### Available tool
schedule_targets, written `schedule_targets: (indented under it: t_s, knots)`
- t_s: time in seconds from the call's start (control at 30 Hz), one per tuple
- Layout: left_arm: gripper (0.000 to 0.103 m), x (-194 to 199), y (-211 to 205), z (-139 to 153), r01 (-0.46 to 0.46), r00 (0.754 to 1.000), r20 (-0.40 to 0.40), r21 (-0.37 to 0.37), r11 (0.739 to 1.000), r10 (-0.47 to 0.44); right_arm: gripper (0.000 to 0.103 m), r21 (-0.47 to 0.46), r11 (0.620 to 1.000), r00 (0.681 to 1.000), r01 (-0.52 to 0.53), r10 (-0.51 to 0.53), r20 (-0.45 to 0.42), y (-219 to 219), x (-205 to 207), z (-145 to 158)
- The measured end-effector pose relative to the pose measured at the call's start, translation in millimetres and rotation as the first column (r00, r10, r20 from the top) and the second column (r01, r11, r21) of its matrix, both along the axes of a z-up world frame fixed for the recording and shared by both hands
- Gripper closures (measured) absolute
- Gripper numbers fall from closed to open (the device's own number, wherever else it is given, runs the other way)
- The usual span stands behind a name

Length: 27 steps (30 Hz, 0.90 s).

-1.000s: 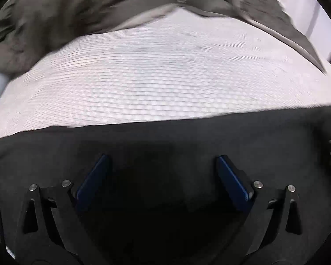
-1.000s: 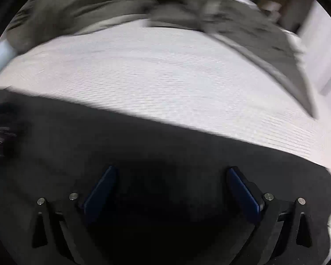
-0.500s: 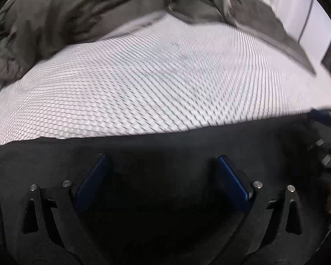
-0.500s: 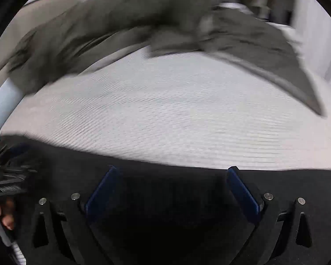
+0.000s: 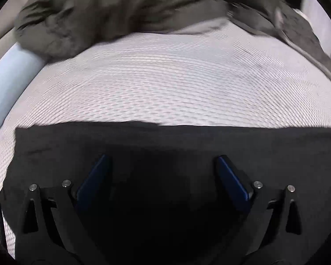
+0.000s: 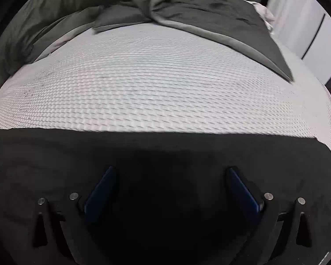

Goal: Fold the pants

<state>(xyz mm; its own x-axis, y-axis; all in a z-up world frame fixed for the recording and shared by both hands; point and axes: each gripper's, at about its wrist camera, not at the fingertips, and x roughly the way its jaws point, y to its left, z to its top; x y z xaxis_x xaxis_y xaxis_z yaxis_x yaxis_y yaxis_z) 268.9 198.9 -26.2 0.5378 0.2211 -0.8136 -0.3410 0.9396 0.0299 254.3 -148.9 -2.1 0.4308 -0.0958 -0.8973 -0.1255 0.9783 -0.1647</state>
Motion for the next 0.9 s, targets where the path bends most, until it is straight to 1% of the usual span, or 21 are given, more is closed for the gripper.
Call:
schedule_targets:
  t_s: [0.07, 0.1, 0.13, 0.2, 0.23, 0.27, 0.33, 0.37, 0.4, 0.47, 0.5, 0.6, 0.63, 0.7, 0.73, 0.8, 0.83, 0.87, 0.9]
  knots:
    - [0.017, -16, 19, 6, -0.014, 1.0, 0.023, -0.028, 0.999, 0.015, 0.002, -0.003, 1.0, 1.0, 0.011, -0.011, 0.001, -15, -7, 4]
    - [0.019, -25, 26, 10, -0.006, 1.0, 0.03, -0.035, 0.999, 0.007, 0.002, 0.005, 1.0, 1.0, 0.011, -0.011, -0.001, -15, -3, 0]
    - [0.02, -33, 32, 16, 0.01, 0.999, 0.047, -0.032, 0.999, -0.009, 0.002, 0.009, 1.0, 1.0, 0.011, -0.011, -0.002, -17, -7, 1]
    - [0.029, -43, 44, 24, 0.023, 0.997, 0.076, 0.002, 1.0, -0.023, 0.002, 0.001, 1.0, 1.0, -0.008, 0.008, -0.002, -24, -12, 1]
    - [0.043, -47, 54, 26, 0.018, 0.997, 0.076, 0.006, 1.0, -0.018, 0.002, -0.002, 1.0, 1.0, -0.021, 0.021, -0.001, -32, -7, -2]
    - [0.063, -51, 66, 23, 0.004, 0.998, 0.068, -0.017, 1.0, -0.003, 0.002, -0.008, 0.999, 0.999, -0.037, 0.037, -0.001, -32, -13, -1]
    - [0.085, -50, 88, 14, -0.023, 0.998, 0.049, -0.081, 0.996, 0.027, 0.002, -0.007, 0.998, 0.998, -0.056, 0.056, -0.003, -33, -23, 1]
    - [0.089, -50, 98, 8, -0.027, 0.999, 0.04, -0.086, 0.996, 0.03, 0.002, -0.005, 0.998, 0.998, -0.07, 0.07, -0.005, -33, -27, 1]
    - [0.089, -43, 109, 1, -0.024, 0.999, 0.03, -0.082, 0.996, 0.026, 0.002, -0.004, 0.997, 0.997, -0.08, 0.08, -0.007, -30, -19, -4]
    - [0.089, -42, 123, -2, -0.021, 1.0, 0.014, -0.074, 0.997, 0.022, 0.002, 0.003, 0.995, 0.995, -0.104, 0.104, -0.011, -28, -31, -2]
    - [0.089, -42, 130, -2, -0.035, 0.999, 0.007, -0.066, 0.997, 0.035, 0.002, 0.01, 0.993, 0.993, -0.12, 0.12, -0.015, -30, -36, -1]
    - [0.089, -33, 144, -5, -0.052, 0.998, -0.031, -0.014, 0.999, 0.052, 0.002, -0.001, 0.986, 0.986, -0.166, 0.166, -0.022, -32, -42, 1]
    - [0.089, -32, 147, -5, -0.042, 0.998, -0.039, -0.01, 0.999, 0.041, 0.002, -0.007, 0.984, 0.983, -0.18, 0.18, -0.023, -33, -46, 1]
    - [0.089, -39, 147, 1, -0.031, 0.998, -0.049, 0.006, 0.999, 0.031, 0.002, -0.009, 0.982, 0.982, -0.189, 0.188, -0.022, -33, -54, 4]
    - [0.089, -47, 145, 8, -0.028, 0.999, -0.04, 0.013, 1.0, 0.029, 0.002, -0.003, 0.981, 0.981, -0.193, 0.192, -0.017, -33, -58, 7]
    - [0.084, -70, 138, 23, -0.002, 1.0, 0.014, -0.007, 1.0, 0.002, 0.002, 0.006, 0.978, 0.978, -0.21, 0.21, 0.003, -33, -65, 14]
    - [0.076, -81, 133, 27, 0.013, 0.999, 0.033, -0.022, 1.0, -0.013, 0.002, 0.013, 0.975, 0.975, -0.22, 0.22, 0.012, -32, -69, 18]
    - [0.061, -92, 128, 28, 0.029, 0.998, 0.051, -0.031, 0.999, -0.027, 0.002, 0.028, 0.971, 0.971, -0.239, 0.238, 0.031, -31, -76, 25]
    - [0.054, -98, 124, 27, 0.04, 0.998, 0.053, -0.026, 0.999, -0.039, 0.002, 0.038, 0.967, 0.968, -0.251, 0.249, 0.042, -30, -79, 29]
